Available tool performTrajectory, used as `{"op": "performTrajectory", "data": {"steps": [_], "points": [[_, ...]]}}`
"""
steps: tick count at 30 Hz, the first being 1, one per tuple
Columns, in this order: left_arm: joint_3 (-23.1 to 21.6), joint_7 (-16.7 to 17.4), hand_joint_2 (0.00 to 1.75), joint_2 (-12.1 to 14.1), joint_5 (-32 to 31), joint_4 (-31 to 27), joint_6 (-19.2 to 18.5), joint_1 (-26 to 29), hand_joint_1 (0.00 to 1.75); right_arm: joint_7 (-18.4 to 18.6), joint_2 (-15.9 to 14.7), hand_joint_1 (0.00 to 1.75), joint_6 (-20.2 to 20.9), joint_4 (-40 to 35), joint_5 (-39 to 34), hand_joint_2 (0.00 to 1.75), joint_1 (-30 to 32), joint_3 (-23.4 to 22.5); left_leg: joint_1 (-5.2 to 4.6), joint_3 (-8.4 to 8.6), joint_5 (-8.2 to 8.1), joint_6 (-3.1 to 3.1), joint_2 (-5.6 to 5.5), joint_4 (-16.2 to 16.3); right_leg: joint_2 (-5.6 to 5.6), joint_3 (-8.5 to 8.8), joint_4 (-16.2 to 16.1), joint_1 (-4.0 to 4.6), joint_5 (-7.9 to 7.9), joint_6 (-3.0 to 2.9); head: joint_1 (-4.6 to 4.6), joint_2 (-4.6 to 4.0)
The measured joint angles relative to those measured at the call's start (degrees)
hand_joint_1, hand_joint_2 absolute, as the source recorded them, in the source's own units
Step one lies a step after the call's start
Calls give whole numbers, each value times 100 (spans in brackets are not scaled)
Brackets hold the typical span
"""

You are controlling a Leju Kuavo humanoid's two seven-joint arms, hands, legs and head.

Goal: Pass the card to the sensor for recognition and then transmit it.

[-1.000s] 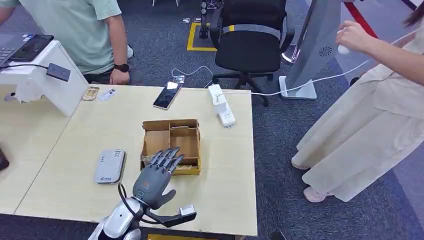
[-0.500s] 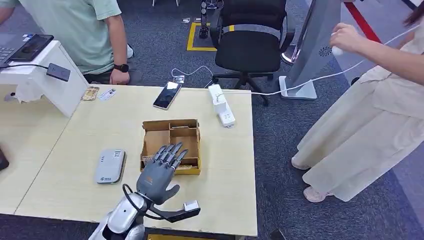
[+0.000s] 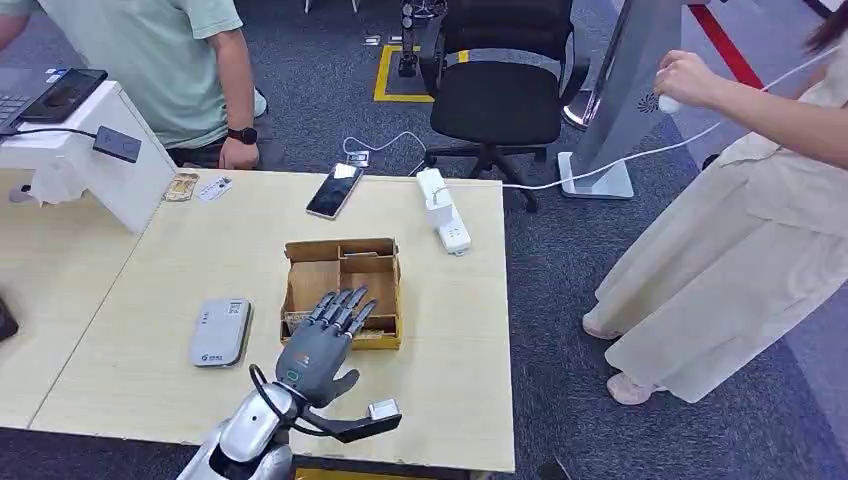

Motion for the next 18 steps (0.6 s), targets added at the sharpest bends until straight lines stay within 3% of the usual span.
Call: {"op": "performTrajectory", "data": {"steps": [18], "points": [[0,2,175,-59,0,122,0,-65,0,0,0,0,11,15,0,0,0,9,0,0,0,0,0,0,0,0,0,0,0,0,2,0]]}}
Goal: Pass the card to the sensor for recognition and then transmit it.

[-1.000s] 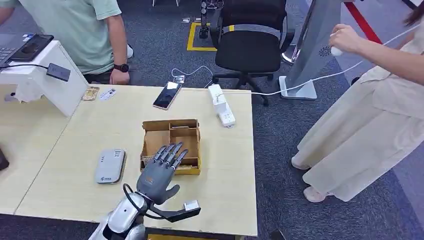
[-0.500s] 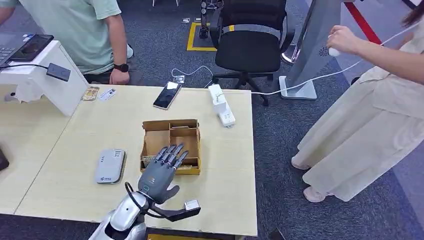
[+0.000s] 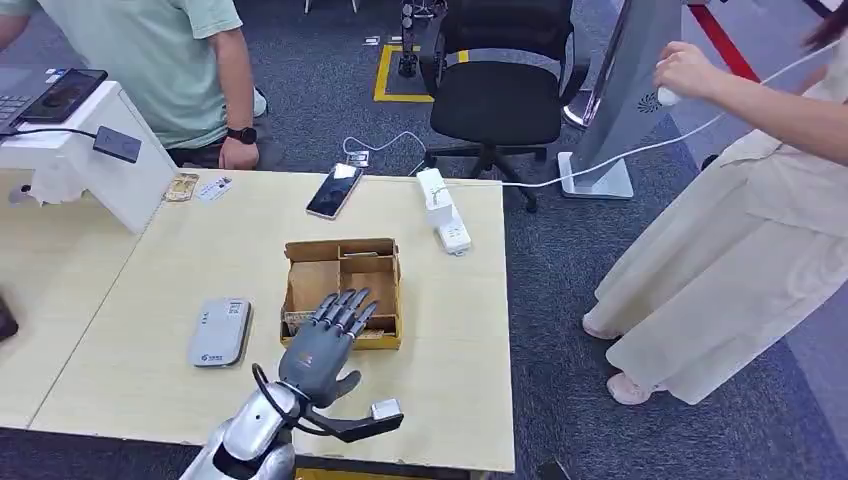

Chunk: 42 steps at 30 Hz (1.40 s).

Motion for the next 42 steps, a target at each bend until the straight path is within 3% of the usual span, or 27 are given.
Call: {"op": "performTrajectory", "data": {"steps": [42], "points": [[0,92,175,-179,-55,232,26,-144,0,9,0,0,15,9,0,0,1,46,0,0,0,0,0,0,0,0,0,0,0,0,0,2]]}}
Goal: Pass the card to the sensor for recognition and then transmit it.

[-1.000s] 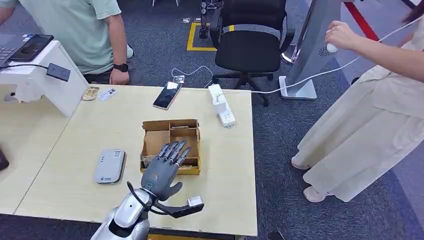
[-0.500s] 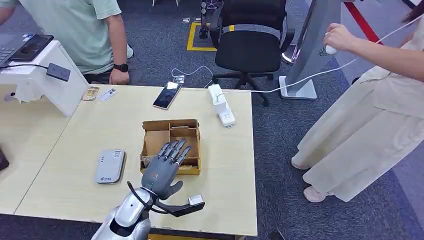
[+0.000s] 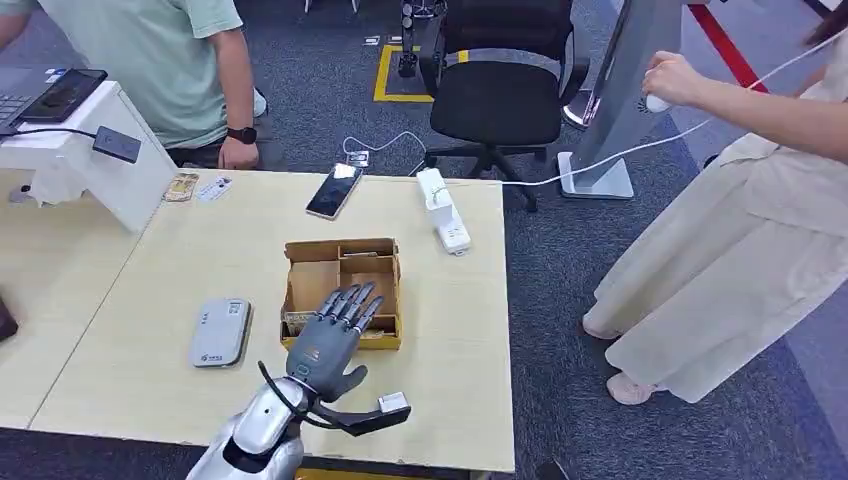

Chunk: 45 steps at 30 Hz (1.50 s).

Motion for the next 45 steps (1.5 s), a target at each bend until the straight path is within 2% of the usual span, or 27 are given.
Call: {"op": "performTrajectory", "data": {"steps": [13,14,15,16,17,18,30,45], "points": [[0,0,175,-20,-90,50,59,-21,2,26,0,0,2,-2,0,0,0,46,0,0,0,0,0,0,0,0,0,0,0,0,0,-2],[0,0,175,-28,-101,50,61,-26,26,26,0,0,2,0,0,0,1,46,0,0,0,0,0,0,0,0,0,0,0,0,0,-2],[0,0,175,-39,-101,50,61,-30,73,26,0,0,2,0,0,0,1,46,0,0,0,0,0,0,0,0,0,0,0,0,-2,-2],[0,0,175,-44,-103,50,61,-34,110,26,0,0,2,0,0,0,1,46,0,0,0,0,0,0,0,0,0,0,0,0,0,0],[0,0,175,-46,-105,50,61,-38,169,24,0,0,2,0,0,0,1,46,0,0,0,0,0,0,0,0,0,0,0,0,0,-2],[0,0,175,-48,-111,50,63,-43,175,26,0,0,2,0,0,0,1,48,0,0,0,0,0,0,0,0,0,0,0,0,0,-2],[0,0,175,-55,-168,85,87,-115,171,26,0,0,2,0,0,0,0,55,0,0,0,0,0,0,0,0,0,0,0,0,0,0],[0,-20,175,-92,-201,149,125,-199,175,120,0,0,0,0,0,0,4,136,0,1,0,0,0,0,0,0,0,0,0,0,0,-2]]}}
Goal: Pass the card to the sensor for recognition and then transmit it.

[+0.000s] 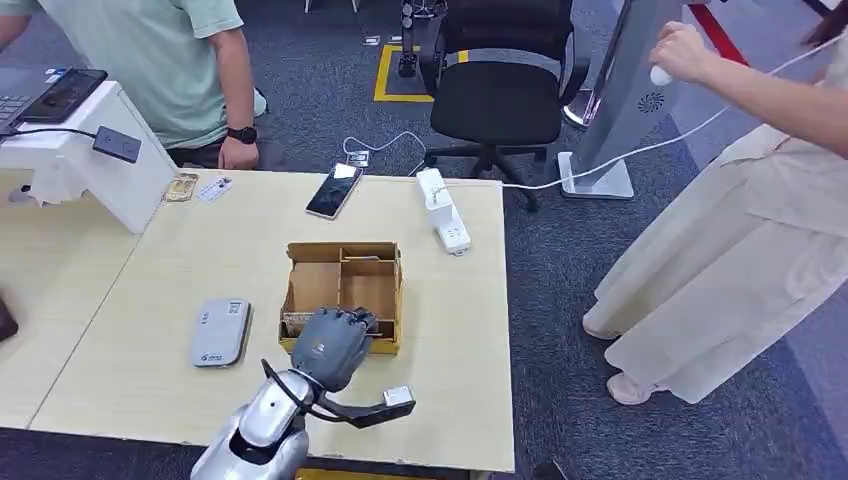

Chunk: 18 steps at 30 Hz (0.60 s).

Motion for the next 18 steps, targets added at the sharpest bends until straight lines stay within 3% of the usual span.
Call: {"op": "performTrajectory", "data": {"steps": [10,18], "points": [[0,-7,175,20,22,-96,20,-57,175,63,-2,0,-4,0,0,0,9,74,0,0,0,0,0,0,0,0,0,0,0,0,0,0],[111,-15,175,103,223,-729,-4,-121,175,74,-2,0,-17,0,0,0,38,74,0,-1,0,0,0,0,1,0,0,0,0,0,0,0]]}}
